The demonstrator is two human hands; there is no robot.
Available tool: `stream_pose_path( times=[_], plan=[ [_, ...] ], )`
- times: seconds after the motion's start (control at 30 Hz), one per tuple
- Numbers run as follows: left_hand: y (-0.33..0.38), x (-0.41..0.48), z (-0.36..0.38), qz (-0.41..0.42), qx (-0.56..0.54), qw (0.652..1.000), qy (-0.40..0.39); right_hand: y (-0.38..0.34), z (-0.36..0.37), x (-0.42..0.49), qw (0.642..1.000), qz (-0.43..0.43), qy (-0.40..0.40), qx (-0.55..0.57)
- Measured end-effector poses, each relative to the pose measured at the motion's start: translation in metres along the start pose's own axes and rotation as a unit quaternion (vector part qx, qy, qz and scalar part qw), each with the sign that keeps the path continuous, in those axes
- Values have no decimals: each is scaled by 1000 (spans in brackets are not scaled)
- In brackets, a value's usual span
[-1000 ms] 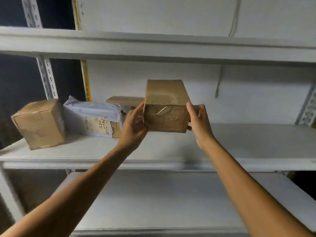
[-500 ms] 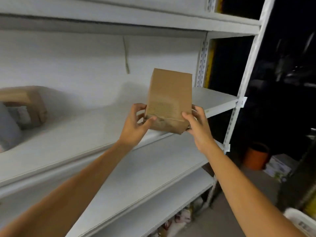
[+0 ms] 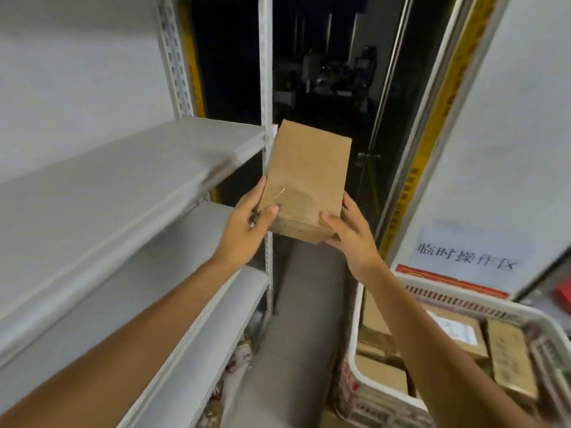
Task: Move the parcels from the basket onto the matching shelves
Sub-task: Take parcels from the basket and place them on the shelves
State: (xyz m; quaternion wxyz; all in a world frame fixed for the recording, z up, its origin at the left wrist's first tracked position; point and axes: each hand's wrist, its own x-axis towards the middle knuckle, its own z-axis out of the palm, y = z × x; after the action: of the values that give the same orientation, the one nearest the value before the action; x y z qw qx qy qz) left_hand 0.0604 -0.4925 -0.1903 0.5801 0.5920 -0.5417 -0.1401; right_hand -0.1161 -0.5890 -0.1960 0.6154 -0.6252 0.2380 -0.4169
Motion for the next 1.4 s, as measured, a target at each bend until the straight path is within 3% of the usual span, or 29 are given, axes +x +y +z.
stream_pose_path(
  times=[0.33, 0.5, 0.83, 1.07, 1.17, 1.3, 1.4],
  plan=[
    [-53, -47, 193, -109, -60, 966, -226, 77, -151, -127, 966, 136, 216, -38],
    [-62, -80, 268, -157, -81, 941, -289, 106, -211, -173, 941, 181, 286, -20],
    [-101, -96, 340, -293, 0, 898, -329, 163, -296, -174, 929, 275, 246, -15],
    [-149, -109, 359, -386, 30, 837, -387, 216, -320, -162, 903, 387, 182, -40],
    [-179, -111, 370, -406, 52, 818, -404, 244, -325, -154, 886, 439, 137, -64],
    [-212, -116, 386, -400, 135, 784, -455, 273, -327, -143, 854, 488, 159, -81],
    [-229, -122, 384, -413, 156, 768, -464, 287, -329, -133, 844, 512, 132, -85]
  ],
)
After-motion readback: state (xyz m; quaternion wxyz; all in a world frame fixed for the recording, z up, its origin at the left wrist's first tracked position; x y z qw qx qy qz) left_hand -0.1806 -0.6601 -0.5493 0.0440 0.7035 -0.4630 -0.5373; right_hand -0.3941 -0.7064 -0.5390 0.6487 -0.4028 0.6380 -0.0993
